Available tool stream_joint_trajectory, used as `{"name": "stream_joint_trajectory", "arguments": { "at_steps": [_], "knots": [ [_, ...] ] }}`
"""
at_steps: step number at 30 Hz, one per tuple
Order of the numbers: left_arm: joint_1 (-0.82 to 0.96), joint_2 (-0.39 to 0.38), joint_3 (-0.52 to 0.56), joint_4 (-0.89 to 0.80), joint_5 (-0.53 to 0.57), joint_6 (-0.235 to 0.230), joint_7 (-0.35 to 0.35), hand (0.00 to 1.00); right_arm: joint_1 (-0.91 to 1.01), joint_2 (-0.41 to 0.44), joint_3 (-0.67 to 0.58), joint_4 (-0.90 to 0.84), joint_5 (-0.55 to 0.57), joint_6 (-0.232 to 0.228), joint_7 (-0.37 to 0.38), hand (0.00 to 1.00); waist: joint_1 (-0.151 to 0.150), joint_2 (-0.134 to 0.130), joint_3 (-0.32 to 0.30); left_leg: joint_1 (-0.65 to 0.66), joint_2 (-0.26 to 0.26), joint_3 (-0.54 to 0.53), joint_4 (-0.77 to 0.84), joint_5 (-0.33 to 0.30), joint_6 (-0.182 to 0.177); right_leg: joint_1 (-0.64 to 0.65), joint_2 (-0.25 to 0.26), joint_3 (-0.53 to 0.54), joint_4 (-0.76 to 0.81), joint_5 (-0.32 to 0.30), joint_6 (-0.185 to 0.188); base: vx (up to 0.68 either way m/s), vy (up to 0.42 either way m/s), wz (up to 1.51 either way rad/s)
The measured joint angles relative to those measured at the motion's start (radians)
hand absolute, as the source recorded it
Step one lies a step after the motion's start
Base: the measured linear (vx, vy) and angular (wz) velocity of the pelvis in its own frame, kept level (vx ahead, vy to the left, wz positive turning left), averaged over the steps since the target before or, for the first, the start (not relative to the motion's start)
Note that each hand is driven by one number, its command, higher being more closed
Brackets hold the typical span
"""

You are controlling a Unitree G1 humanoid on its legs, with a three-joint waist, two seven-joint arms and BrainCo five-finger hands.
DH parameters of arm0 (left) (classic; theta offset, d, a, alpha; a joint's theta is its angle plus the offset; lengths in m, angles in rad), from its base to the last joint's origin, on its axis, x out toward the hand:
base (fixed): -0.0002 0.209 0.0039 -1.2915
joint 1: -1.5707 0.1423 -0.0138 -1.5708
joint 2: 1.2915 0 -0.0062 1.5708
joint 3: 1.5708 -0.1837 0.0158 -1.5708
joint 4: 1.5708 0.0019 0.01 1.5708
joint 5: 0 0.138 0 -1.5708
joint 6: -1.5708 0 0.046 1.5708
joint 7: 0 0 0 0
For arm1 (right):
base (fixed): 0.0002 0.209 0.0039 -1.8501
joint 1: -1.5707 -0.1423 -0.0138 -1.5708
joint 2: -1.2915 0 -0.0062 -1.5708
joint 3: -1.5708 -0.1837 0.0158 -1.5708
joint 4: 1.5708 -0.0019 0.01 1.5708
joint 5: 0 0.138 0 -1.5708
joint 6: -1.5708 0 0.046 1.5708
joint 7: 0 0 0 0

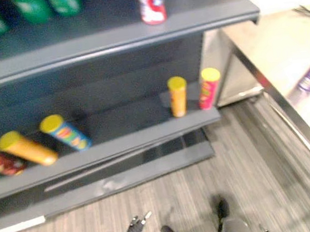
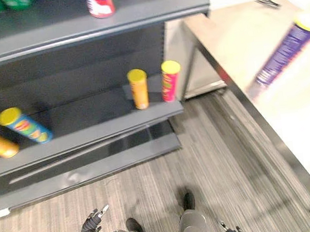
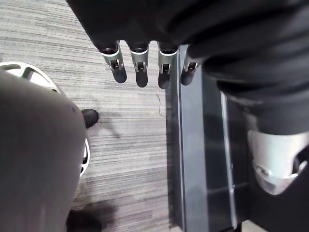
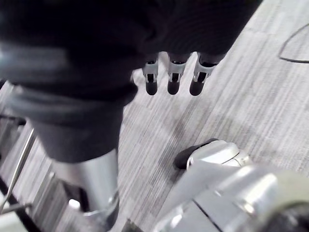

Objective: Put the gum and the chips on the shelf.

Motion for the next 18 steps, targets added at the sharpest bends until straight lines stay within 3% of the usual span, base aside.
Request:
{"name": "stream_joint_trajectory", "arguments": {
  "at_steps": [2, 3, 4, 9, 12, 15, 18],
  "knots": [
    [0.018, 0.012, 0.001, -0.01, -0.006, 0.0, -0.005, 0.0, -0.006, -0.002, 0.017, -0.001, -0.001, -0.001, 0.0, 0.0, 0.004, -0.022, -0.002, 0.034, 0.003, 0.096, -0.004, -0.005, -0.016, 0.043, -0.006, -0.063, -0.009, 0.049, -0.023, 0.09, 0.031, -1.6],
    [0.016, 0.017, 0.002, -0.014, -0.024, 0.0, -0.014, 0.0, -0.012, -0.005, 0.032, -0.001, -0.001, -0.002, 0.0, 0.0, 0.002, -0.044, -0.006, 0.049, -0.012, 0.15, 0.001, -0.009, -0.025, 0.082, -0.012, -0.07, -0.043, 0.113, -0.001, 0.1, -0.085, -1.54],
    [0.011, 0.017, 0.003, -0.015, -0.028, 0.0, -0.018, 0.0, -0.021, -0.007, 0.033, -0.001, -0.001, -0.002, 0.0, 0.0, 0.004, -0.046, -0.005, 0.052, -0.015, 0.176, 0.006, -0.011, -0.029, 0.082, -0.006, -0.062, -0.077, 0.114, 0.005, 0.06, -0.119, -1.32],
    [0.001, -0.053, 0.006, -0.006, -0.031, -0.001, -0.03, 0.0, -0.041, -0.045, 0.069, 0.0, -0.002, -0.002, 0.0, 0.0, -0.014, 0.021, -0.01, 0.098, 0.012, 0.258, -0.024, 0.021, -0.077, 0.082, 0.062, -0.016, -0.136, 0.123, 0.018, -0.03, -0.111, -0.58],
    [0.003, -0.059, 0.022, -0.004, -0.027, 0.001, -0.03, 0.0, -0.051, -0.045, 0.079, -0.002, -0.008, -0.004, 0.003, 0.0, -0.027, 0.029, -0.016, 0.096, 0.034, 0.254, -0.022, 0.034, -0.088, 0.085, 0.083, -0.023, -0.142, 0.117, 0.01, -0.07, -0.043, -0.03],
    [0.004, -0.058, 0.052, -0.004, -0.026, 0.001, -0.028, 0.0, -0.049, -0.045, 0.073, -0.001, -0.008, -0.004, 0.002, 0.0, -0.029, 0.018, -0.012, 0.097, 0.047, 0.254, -0.006, 0.037, -0.09, 0.083, 0.086, -0.024, -0.123, 0.102, -0.001, -0.09, 0.005, 0.02],
    [0.012, -0.06, 0.081, -0.005, -0.025, 0.004, -0.027, 0.0, -0.042, -0.045, 0.066, -0.002, -0.008, -0.005, 0.001, 0.0, -0.041, 0.014, -0.013, 0.1, 0.058, 0.254, 0.021, 0.037, -0.09, 0.052, 0.064, -0.021, -0.034, 0.043, -0.005, -0.09, 0.012, 0.03]
  ]
}}
